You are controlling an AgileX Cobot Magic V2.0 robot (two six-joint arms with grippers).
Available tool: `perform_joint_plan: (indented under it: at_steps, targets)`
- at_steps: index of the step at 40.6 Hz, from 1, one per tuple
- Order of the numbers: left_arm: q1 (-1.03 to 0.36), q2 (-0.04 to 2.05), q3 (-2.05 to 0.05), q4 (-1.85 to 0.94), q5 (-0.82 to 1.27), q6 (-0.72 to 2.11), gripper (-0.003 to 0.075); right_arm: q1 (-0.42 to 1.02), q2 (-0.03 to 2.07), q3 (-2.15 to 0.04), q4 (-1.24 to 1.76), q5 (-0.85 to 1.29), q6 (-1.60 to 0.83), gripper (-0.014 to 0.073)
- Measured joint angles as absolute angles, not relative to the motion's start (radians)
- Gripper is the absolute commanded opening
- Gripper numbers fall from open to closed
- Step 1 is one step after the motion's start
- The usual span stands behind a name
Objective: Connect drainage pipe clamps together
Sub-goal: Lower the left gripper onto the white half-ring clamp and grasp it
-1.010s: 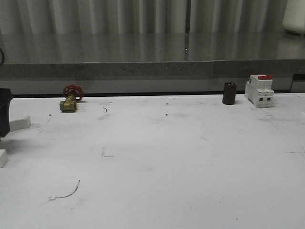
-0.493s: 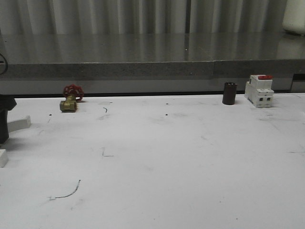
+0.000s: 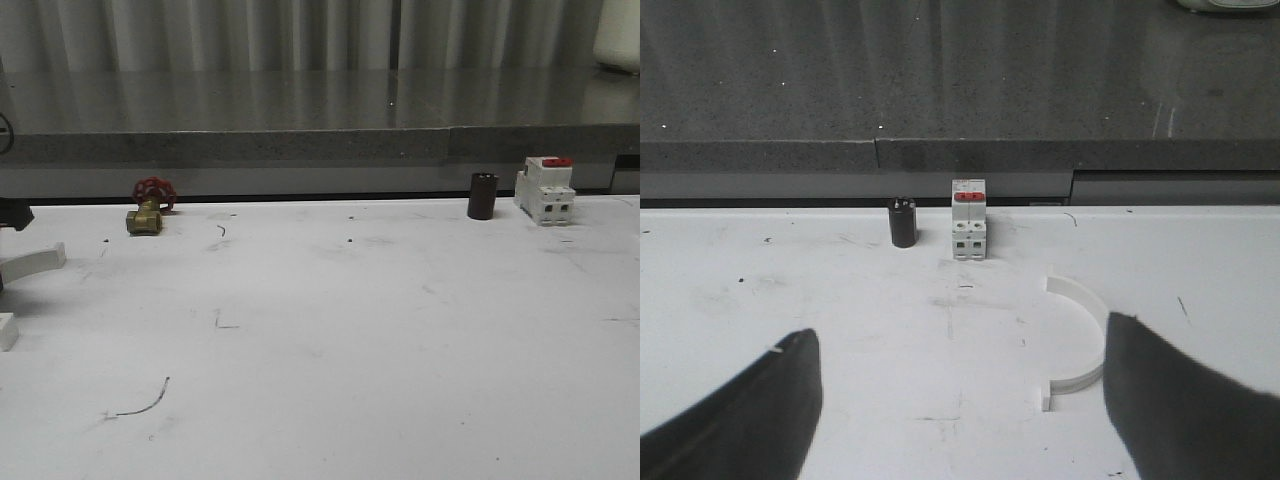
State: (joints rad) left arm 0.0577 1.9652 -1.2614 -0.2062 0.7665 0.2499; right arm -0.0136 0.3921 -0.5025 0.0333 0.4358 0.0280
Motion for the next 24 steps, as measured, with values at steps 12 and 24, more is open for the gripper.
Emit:
perform_joint_plan:
  at_steps: [12, 24]
  targets:
    - [0.058, 1.965, -1.261, -0.200, 0.775, 0.250, 0.0134, -0.014, 0.392, -0.503, 0.033, 0.436, 0.028, 0.0593]
    - [0.043, 1.972, -1.307, -0.197, 0.867, 0.248, 0.0134, -0.014, 0.392, -0.503, 0.033, 0.436, 0.028, 0.0593]
